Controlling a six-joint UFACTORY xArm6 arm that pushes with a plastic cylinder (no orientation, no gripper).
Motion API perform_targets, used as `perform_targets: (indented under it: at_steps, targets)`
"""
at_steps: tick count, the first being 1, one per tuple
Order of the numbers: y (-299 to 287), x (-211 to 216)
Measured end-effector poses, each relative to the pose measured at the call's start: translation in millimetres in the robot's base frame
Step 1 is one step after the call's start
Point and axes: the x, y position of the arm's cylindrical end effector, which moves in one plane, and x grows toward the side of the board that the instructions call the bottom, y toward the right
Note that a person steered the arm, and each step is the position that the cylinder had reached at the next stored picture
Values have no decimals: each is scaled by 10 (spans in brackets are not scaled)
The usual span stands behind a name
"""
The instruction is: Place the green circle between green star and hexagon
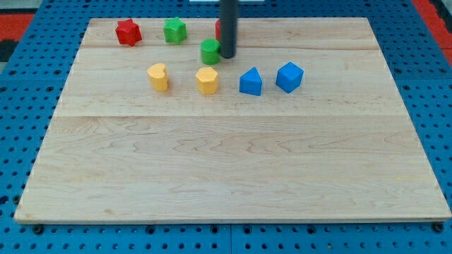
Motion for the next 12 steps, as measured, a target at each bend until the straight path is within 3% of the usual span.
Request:
perform_targets:
  at_steps: [1,3,5,12]
  targets:
    - [142,23]
    - [1204,-24]
    - [1630,-48]
    - [2257,-48]
